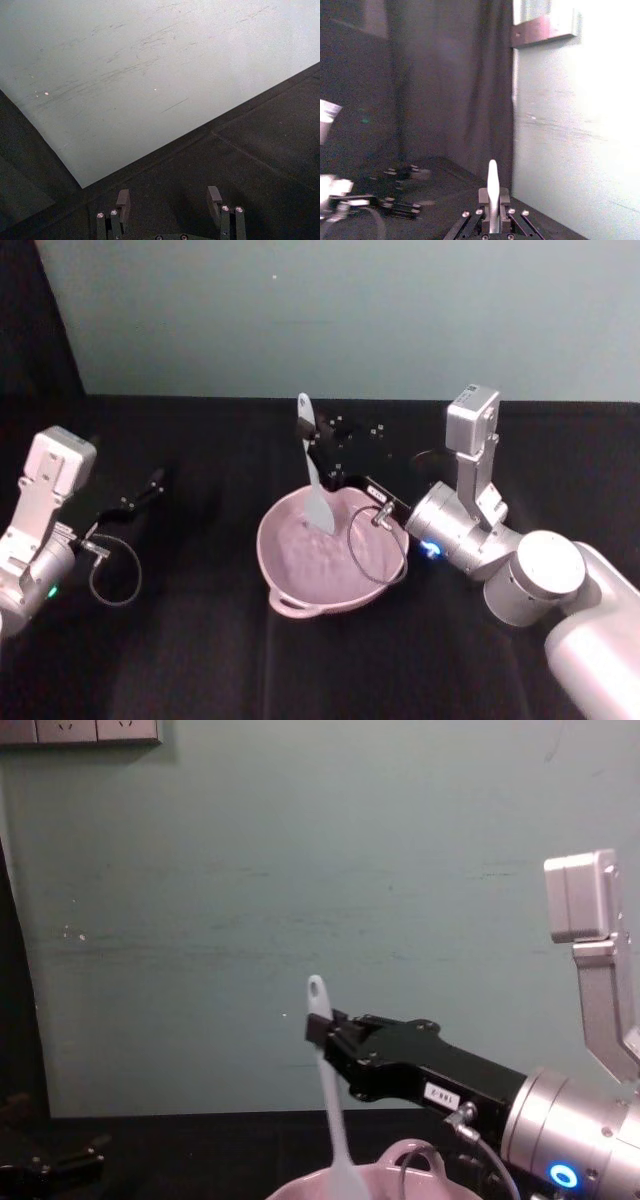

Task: Use the one hand to pick up the spoon and stir the clear water in the bowl.

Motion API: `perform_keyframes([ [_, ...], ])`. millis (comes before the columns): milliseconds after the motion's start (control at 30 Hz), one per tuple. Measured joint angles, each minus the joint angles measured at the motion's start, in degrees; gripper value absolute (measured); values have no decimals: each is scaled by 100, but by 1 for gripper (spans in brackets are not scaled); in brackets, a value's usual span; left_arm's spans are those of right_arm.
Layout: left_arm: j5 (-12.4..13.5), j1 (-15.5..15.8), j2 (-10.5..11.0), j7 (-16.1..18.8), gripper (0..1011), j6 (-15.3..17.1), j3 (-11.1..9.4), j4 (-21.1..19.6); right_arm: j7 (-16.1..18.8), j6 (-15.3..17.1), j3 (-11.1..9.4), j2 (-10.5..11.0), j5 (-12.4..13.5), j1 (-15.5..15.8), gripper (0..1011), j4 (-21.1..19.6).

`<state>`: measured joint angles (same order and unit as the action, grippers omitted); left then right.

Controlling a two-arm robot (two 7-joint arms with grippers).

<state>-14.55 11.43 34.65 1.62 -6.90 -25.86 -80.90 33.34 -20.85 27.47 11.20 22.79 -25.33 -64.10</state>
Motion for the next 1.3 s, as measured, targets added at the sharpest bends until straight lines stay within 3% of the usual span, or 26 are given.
perform_keyframes([
  [200, 0, 0, 0, 0, 1011, 0, 0, 0, -173, -145, -173, 12, -217, -162, 119, 299],
  [400, 0, 0, 0, 0, 1011, 0, 0, 0, -89, 50, -319, 293, -194, 108, 119, -192],
  [567, 0, 0, 0, 0, 1011, 0, 0, 0, 195, 473, -412, 607, 190, 602, 119, -992],
  [767, 0, 0, 0, 0, 1011, 0, 0, 0, 383, 780, -308, 690, 517, 832, 119, -1364],
  [1000, 0, 0, 0, 0, 1011, 0, 0, 0, 442, 881, -61, 502, 664, 719, 118, -1239],
  [1300, 0, 0, 0, 0, 1011, 0, 0, 0, 165, 533, 34, -45, 498, 121, 118, -207],
])
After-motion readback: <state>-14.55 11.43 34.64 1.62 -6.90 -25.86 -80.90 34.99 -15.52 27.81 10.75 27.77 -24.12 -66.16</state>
